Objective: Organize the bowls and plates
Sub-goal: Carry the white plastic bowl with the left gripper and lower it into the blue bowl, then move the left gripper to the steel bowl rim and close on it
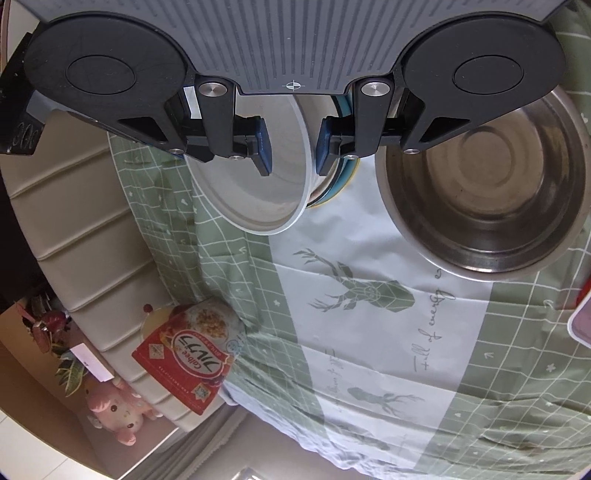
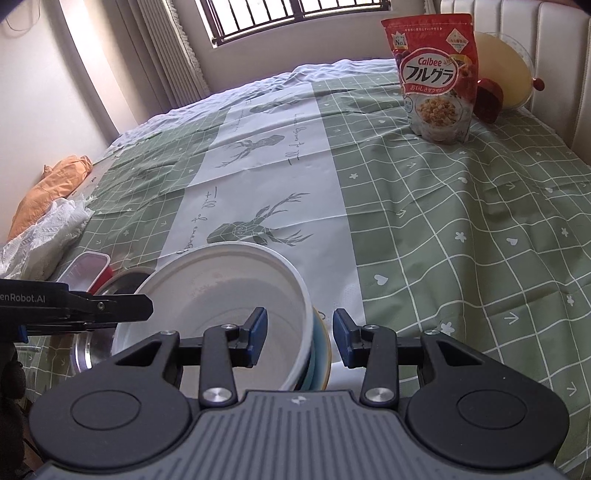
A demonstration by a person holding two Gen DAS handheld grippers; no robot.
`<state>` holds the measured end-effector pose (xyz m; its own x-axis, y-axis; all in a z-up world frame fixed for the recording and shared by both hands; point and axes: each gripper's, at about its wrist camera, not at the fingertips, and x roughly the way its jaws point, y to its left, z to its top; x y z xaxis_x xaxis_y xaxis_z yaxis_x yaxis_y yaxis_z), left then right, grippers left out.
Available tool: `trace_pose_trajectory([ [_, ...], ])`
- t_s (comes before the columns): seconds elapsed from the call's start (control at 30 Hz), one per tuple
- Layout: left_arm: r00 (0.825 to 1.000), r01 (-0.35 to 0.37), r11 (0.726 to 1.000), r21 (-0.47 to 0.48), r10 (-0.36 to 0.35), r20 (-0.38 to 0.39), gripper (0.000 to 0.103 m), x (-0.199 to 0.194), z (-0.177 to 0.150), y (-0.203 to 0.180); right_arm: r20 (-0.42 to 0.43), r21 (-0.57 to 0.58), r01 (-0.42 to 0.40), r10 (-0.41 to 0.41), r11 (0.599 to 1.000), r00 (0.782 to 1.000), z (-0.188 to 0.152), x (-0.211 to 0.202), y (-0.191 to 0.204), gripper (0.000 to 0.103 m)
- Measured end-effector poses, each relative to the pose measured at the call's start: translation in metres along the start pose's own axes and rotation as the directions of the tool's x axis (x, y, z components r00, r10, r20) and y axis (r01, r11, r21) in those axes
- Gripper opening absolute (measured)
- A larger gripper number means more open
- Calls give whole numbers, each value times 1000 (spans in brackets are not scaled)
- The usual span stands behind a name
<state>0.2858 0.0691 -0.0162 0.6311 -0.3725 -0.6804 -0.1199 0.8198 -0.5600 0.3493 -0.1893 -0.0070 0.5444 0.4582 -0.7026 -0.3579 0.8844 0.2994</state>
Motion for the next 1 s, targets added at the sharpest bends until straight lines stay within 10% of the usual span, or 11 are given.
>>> trace_pose_trajectory([
  [0.27,1000,7,1000,-3,-7,-9,28,2,1,2,-10,-17,26,-26,1000,1000,0,3,6,39],
  [0.5,981,-78,996,43,69,179,28,-44,-6,26,102,-39,62,-57,997,993,2,-23,25,39],
  [0.73,927,-282,951,-126,304,218,28,-82,-12,106,144,-53,-63,70,997,987,2,-41,74,39],
  [1.0,945,-255,943,-215,290,152,28,-67,-15,154,0,-46,-194,194,980,981,-33,-11,146,39],
])
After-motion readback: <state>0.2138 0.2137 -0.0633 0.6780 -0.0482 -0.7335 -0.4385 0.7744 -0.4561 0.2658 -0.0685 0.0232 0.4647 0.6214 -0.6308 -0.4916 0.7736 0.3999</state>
